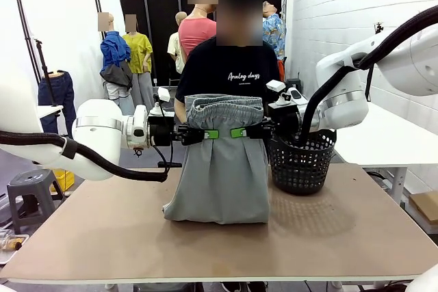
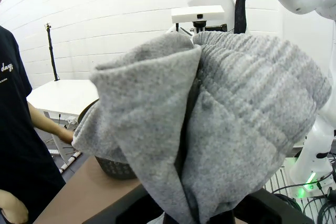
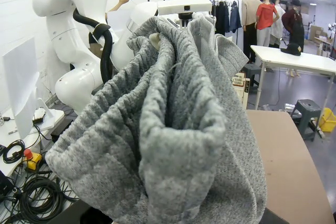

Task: Fold the training pants.
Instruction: Fold the Training pants in half.

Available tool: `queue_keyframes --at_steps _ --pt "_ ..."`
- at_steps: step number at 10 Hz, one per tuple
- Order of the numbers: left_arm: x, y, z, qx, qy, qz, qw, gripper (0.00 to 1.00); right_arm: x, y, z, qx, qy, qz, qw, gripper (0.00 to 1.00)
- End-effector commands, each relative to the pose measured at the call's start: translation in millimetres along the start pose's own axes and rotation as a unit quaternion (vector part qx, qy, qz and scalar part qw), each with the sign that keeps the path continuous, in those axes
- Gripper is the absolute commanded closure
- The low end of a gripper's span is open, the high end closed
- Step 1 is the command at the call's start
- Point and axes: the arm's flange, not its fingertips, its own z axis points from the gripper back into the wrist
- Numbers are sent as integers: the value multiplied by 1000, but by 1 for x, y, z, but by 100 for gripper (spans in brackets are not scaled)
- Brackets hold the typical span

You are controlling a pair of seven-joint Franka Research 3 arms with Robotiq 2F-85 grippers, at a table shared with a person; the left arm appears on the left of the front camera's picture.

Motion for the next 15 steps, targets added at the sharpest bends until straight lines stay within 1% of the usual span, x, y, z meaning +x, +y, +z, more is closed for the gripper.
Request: queue_keyframes --at_steps 1,8,9,12,14,15 --pt "4 2 -1 6 3 -4 1000 100 1 1 0 -1 -10 -2 1000 100" --pt "4 2 -1 6 3 -4 1000 100 1 1 0 -1 -10 -2 1000 100" --pt "0 0 0 0 0 0 1000 100 0 0 0 0 0 0 1000 100" --pt "4 20 2 5 5 -8 1000 100 15 -17 -2 22 0 -2 1000 100" --pt "14 43 4 -2 3 -8 1000 100 37 -37 -1 47 -3 -4 999 100" --pt "21 55 6 -6 1 -8 1000 100 49 -46 1 50 1 -4 999 100"
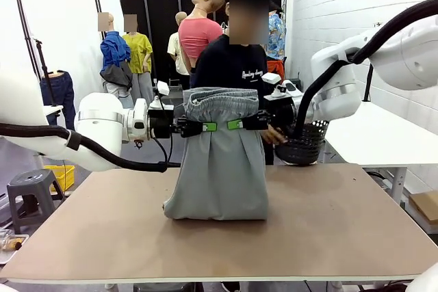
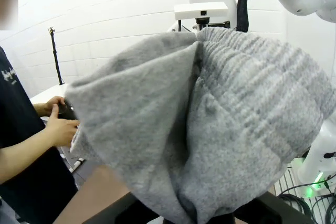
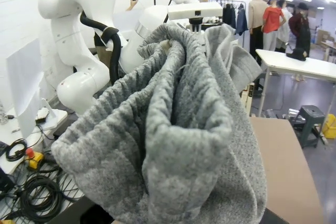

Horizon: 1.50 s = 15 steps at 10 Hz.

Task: Fold the training pants.
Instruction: Fold the Training pants in half.

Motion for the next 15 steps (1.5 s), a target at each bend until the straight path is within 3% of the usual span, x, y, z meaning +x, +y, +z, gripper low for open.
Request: queue_keyframes --at_steps 1,7,10,12,15 --pt "11 33 3 -9 6 1 1000 100 32 -25 8 30 -2 -14 999 100" --pt "94 129 2 39 14 -77 996 100 110 -111 34 -41 52 40 997 100" --pt "120 156 -3 69 7 -117 991 100 142 -135 37 -90 82 99 988 100" --pt "106 164 -3 64 -1 -100 993 100 131 -140 40 -93 105 99 985 100" --pt "65 160 8 57 -6 -75 996 100 64 -142 35 -65 107 63 990 100"
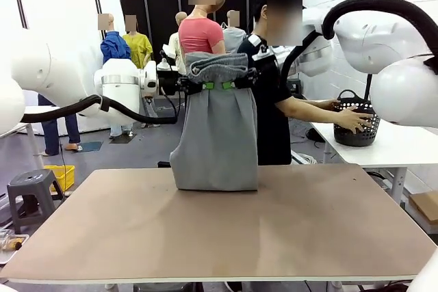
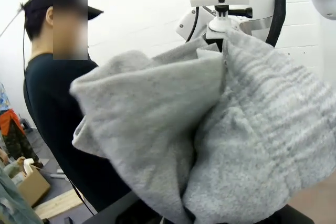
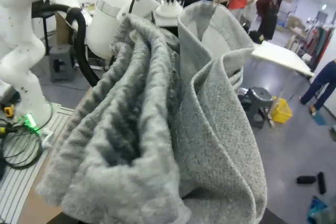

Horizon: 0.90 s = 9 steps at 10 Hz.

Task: Fold the training pants.
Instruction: Fold the Training pants in half.

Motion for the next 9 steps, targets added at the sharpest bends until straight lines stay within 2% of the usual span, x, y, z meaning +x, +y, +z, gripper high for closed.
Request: queue_keyframes --at_steps 1,3,5,7,9 --pt "-11 -11 18 -5 -36 28 999 100 -38 23 -13 32 0 -21 999 100" --pt "-15 -43 29 -31 -38 60 997 100 -51 47 -23 49 -25 -66 996 100" --pt "-34 -79 44 -74 -52 132 987 100 -73 76 -31 84 -68 -142 984 100" --pt "-56 -113 58 -104 -47 201 973 100 -98 107 -40 129 -112 -217 961 100" --pt "-77 -143 68 -128 -32 263 956 100 -122 135 -46 156 -108 -292 937 100"
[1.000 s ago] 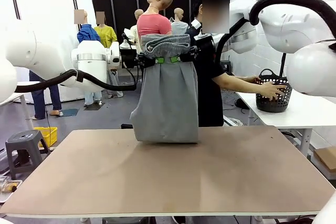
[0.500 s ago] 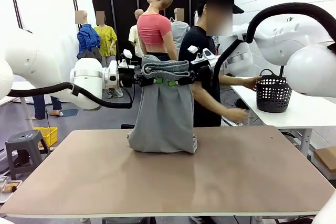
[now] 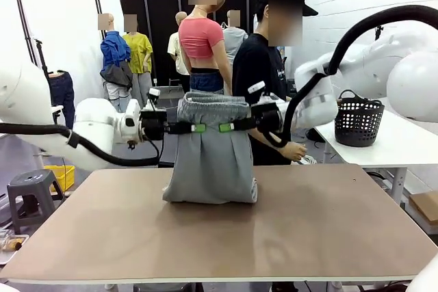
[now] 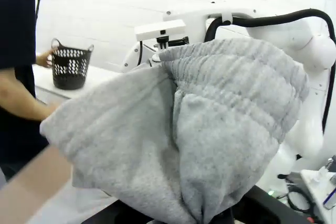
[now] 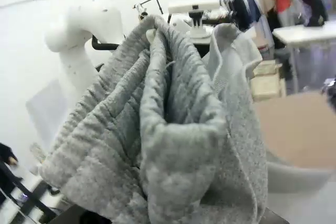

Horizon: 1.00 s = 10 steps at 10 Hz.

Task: Fold the training pants.
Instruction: Fold the Training pants in half.

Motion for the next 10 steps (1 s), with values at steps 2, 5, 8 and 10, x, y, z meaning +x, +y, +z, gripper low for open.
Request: queue_keyframes --at_steps 2,5,8,10 --pt "-26 -27 23 -9 -2 92 996 100 -47 26 6 14 -2 -112 994 100" --pt "-45 -44 22 -3 -9 113 994 100 -55 44 -2 17 -9 -96 995 100" --pt "-62 -30 0 -16 11 112 994 100 -66 21 -19 23 1 -115 993 100" --pt "-66 -34 -3 -18 14 116 993 100 -67 24 -22 23 3 -114 993 100"
